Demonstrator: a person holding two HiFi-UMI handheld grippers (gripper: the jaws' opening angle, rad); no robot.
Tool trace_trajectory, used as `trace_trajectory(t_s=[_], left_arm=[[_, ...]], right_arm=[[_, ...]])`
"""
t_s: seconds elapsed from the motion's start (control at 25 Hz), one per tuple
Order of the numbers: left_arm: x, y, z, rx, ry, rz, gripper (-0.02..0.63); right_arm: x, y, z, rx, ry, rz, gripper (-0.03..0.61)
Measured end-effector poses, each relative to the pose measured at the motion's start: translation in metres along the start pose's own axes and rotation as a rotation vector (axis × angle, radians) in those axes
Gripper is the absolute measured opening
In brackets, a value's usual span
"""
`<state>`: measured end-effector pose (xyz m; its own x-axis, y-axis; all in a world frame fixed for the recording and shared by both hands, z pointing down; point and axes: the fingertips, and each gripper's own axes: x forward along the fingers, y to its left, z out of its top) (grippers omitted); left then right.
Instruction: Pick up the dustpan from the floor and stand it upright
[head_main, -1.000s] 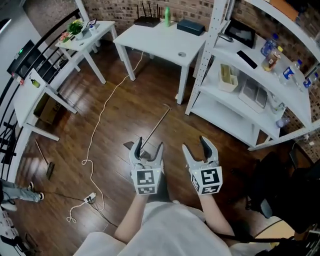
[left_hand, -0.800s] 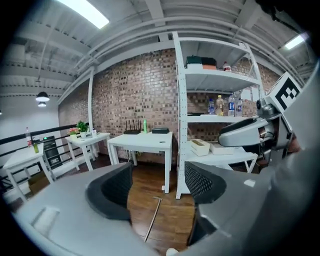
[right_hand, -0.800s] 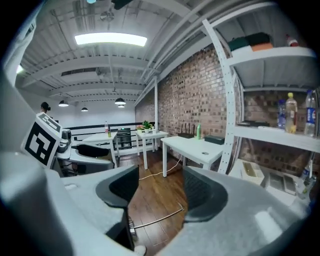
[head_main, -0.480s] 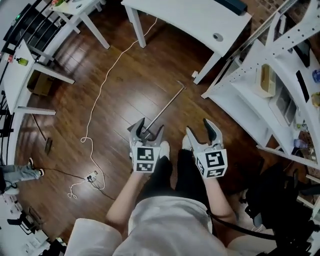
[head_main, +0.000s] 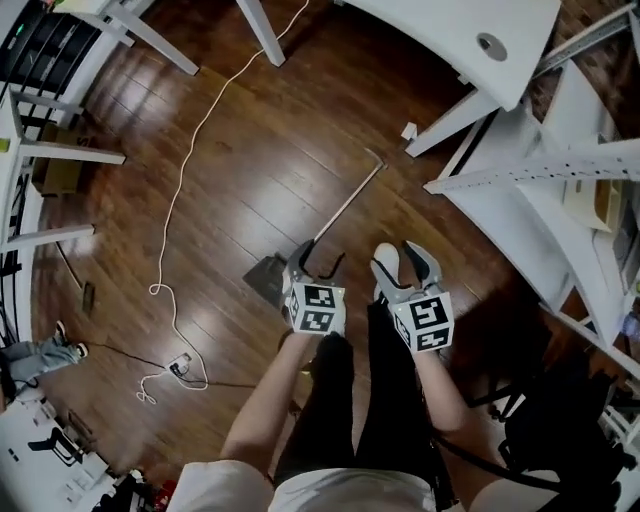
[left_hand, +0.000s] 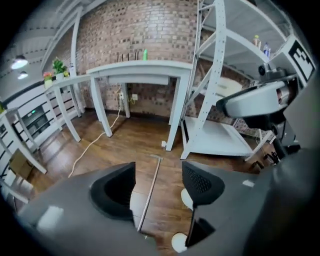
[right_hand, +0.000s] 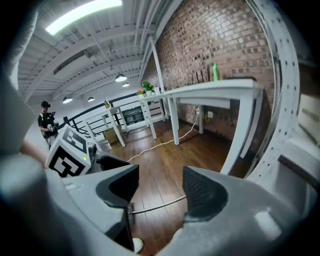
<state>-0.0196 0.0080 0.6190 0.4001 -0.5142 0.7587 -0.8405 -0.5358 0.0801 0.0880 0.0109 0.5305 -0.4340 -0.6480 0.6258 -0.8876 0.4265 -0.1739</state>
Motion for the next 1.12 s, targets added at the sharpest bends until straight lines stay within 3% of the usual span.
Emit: trace_trajectory(t_s=[0.16, 0.32, 0.56, 0.68, 0.8, 0.88, 0.96, 1.12], left_arm=[[0.113, 0.011, -0.090, -0.060, 0.107, 0.015, 0.348], [0.227, 0.015, -0.156, -0.037, 0.197, 0.023, 0.354], [0.365, 0.010, -0.211, -0.008, 0.214, 0.025, 0.356], [0.420, 0.020, -0.217, 0.032, 0.201, 0.038, 0.334], [0.457, 0.026, -0.226, 0.080, 0.225, 0.019, 0.331], [0.475, 0.027, -0.239, 0.136, 0.275, -0.006, 0.293], [0.483, 0.024, -0.252, 0.219, 0.337, -0.046, 0.178], [0.467, 0.017, -0.248, 0.289, 0.366, -0.090, 0.098]], right_arm=[[0.068, -0.033, -0.066, 0.001, 0.068, 0.040, 0.261], [0.130, -0.062, -0.108, 0.001, 0.074, 0.086, 0.261], [0.196, -0.092, -0.166, 0.014, 0.093, 0.129, 0.261], [0.214, -0.097, -0.175, 0.041, 0.067, 0.181, 0.261], [0.216, -0.102, -0.177, -0.004, 0.044, 0.256, 0.261], [0.213, -0.115, -0.182, -0.032, 0.049, 0.249, 0.261], [0.210, -0.127, -0.186, -0.045, 0.061, 0.216, 0.261], [0.203, -0.128, -0.171, -0.052, 0.082, 0.159, 0.261]])
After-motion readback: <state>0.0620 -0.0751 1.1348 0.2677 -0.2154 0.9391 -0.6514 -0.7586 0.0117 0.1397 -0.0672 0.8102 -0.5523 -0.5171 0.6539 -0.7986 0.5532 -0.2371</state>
